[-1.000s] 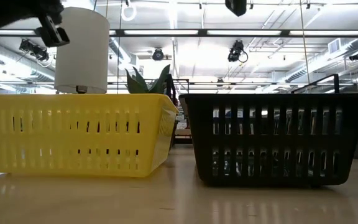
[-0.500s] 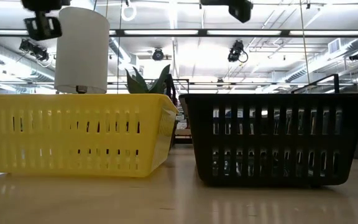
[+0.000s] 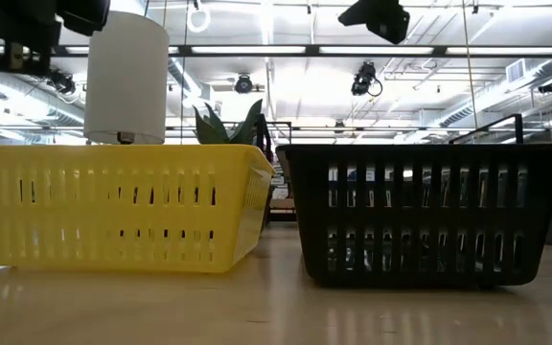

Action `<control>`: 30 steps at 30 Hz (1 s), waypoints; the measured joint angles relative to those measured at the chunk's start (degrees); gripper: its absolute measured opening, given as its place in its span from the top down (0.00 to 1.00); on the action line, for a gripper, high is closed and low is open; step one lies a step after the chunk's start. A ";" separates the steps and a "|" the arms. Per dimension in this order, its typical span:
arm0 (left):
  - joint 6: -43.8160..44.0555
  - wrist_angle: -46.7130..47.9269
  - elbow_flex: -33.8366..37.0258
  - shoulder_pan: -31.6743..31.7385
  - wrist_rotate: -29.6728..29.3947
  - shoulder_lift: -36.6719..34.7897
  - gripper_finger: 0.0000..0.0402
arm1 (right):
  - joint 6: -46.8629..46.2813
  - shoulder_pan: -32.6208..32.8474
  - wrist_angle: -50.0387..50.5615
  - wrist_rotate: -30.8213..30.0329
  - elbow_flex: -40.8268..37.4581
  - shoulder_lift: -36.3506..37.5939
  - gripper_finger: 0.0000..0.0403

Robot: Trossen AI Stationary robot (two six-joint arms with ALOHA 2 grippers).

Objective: Stack baskets on shelf by color
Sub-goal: Stack the left black bin on top of the right black bin

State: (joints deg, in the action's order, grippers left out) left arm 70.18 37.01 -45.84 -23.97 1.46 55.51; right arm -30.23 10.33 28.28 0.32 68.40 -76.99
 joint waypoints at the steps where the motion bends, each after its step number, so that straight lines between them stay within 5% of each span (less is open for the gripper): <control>1: 0.48 1.51 -1.27 -0.68 0.22 1.26 0.71 | 0.31 0.00 0.29 0.43 0.00 0.00 0.38; 12: 2.12 18.10 -16.04 -6.79 2.87 17.75 0.71 | 3.51 -0.42 0.11 0.79 0.00 -0.02 0.38; 22: -18.13 16.97 -23.69 -11.20 0.51 32.98 0.70 | 4.84 -0.40 0.08 0.85 0.00 -0.02 0.38; 30: -25.35 16.69 -24.74 -11.93 0.67 37.80 0.48 | 4.43 -0.35 0.10 2.00 0.00 -0.02 0.38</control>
State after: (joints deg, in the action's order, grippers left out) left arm 44.84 53.70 -70.58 -35.90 2.13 93.31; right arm -25.80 9.98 28.38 2.32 68.40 -77.01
